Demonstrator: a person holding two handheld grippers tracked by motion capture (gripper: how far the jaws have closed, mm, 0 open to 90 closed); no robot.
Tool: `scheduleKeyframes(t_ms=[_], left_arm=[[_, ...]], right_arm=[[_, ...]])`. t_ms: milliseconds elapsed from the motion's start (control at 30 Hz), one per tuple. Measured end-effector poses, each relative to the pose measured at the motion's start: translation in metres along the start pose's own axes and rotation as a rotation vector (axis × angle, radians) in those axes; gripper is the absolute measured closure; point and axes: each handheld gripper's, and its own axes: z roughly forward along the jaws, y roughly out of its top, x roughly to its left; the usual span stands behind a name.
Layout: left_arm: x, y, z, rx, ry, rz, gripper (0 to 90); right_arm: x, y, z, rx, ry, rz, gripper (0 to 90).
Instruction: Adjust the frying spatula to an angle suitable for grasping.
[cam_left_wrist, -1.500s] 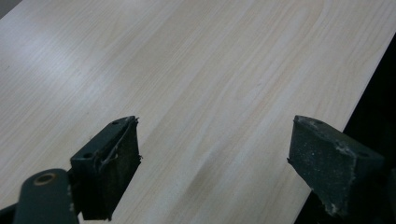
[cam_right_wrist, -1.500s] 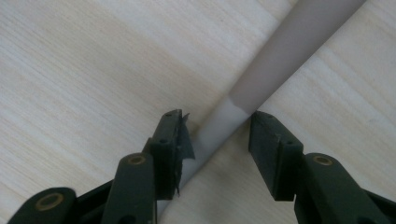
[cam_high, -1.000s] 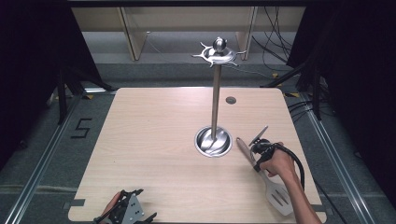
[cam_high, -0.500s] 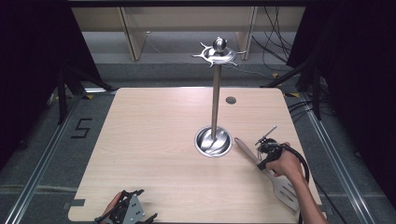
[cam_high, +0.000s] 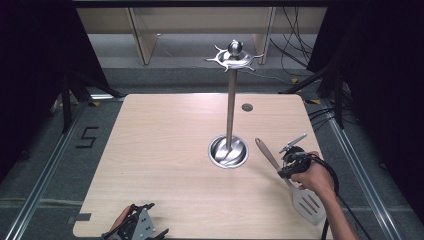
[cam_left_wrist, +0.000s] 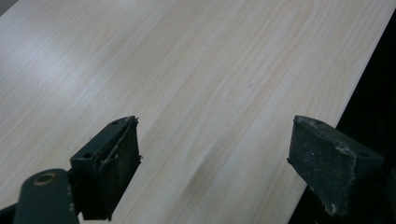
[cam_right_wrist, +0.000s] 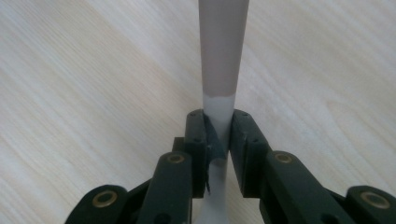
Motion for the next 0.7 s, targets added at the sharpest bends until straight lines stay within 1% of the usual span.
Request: scheduleKeyframes(t_ms=[33,67,100,133,167,233,267,300,333,367,400,433,467,500,533,600,633,667,700], left_arm=[[0.000,0.000,0.000,-0.001,0.000,0.000,15.7],[0.000,0.000,0.000,-0.001,0.000,0.000,15.7],[0.000,0.000,0.000,-0.001,-0.004,-0.001,15.7],[0.000,0.000,0.001,-0.002,-0.014,-0.003,15.7],[0.000,0.000,0.001,-0.002,-0.013,-0.003,15.7],[0.000,0.000,0.001,-0.004,-0.015,-0.004,15.7],[-0.001,0.000,0.001,-0.010,-0.027,-0.012,15.7],[0.000,0.000,0.001,-0.004,-0.011,-0.003,15.6],[0.000,0.000,0.001,-0.004,-0.011,-0.003,15.7],[0.000,0.000,0.001,-0.002,-0.004,-0.001,15.7],[0.000,0.000,-0.001,0.008,-0.012,0.009,15.7],[0.001,0.000,-0.001,0.011,-0.016,0.011,15.7],[0.001,0.000,-0.001,0.011,-0.016,0.010,15.7],[0.001,0.000,-0.001,0.011,-0.013,0.012,15.7],[0.000,0.000,-0.001,0.008,-0.015,0.009,15.7],[0.000,0.000,-0.001,0.010,-0.017,0.012,15.7],[0.000,0.000,0.001,0.004,-0.003,0.008,15.7],[0.000,0.000,0.000,0.006,-0.006,0.009,15.7],[0.000,0.000,-0.001,0.007,-0.019,0.010,15.7]], right_arm=[[0.001,-0.001,-0.004,-0.026,-0.003,-0.005,78.3],[0.004,-0.002,-0.009,-0.023,0.004,0.023,78.3],[0.004,-0.003,-0.011,-0.036,-0.005,0.021,78.3],[0.003,-0.005,-0.013,-0.063,-0.011,0.002,78.3],[0.006,-0.006,-0.018,-0.061,0.007,0.037,78.3],[0.005,-0.010,-0.023,-0.096,0.001,0.017,78.3],[0.006,-0.011,-0.027,-0.112,-0.004,0.011,78.3],[0.007,-0.014,-0.034,-0.137,-0.009,0.026,78.3],[0.007,-0.014,-0.034,-0.137,-0.009,0.026,78.3],[0.008,-0.016,-0.036,-0.154,-0.006,0.017,78.3],[0.010,-0.019,-0.040,-0.172,-0.007,0.010,78.3],[0.010,-0.020,-0.045,-0.184,-0.002,0.019,78.3],[0.011,-0.023,-0.048,-0.212,-0.011,0.013,78.3],[0.009,-0.025,-0.050,-0.245,-0.042,-0.018,78.3],[0.012,-0.029,-0.059,-0.262,-0.053,-0.014,78.3],[0.013,-0.031,-0.062,-0.268,-0.053,-0.015,78.3],[0.018,-0.034,-0.066,-0.293,-0.059,0.001,78.3],[0.018,-0.036,-0.069,-0.311,-0.066,-0.017,78.3],[0.017,-0.037,-0.072,-0.325,-0.078,-0.033,78.3]])
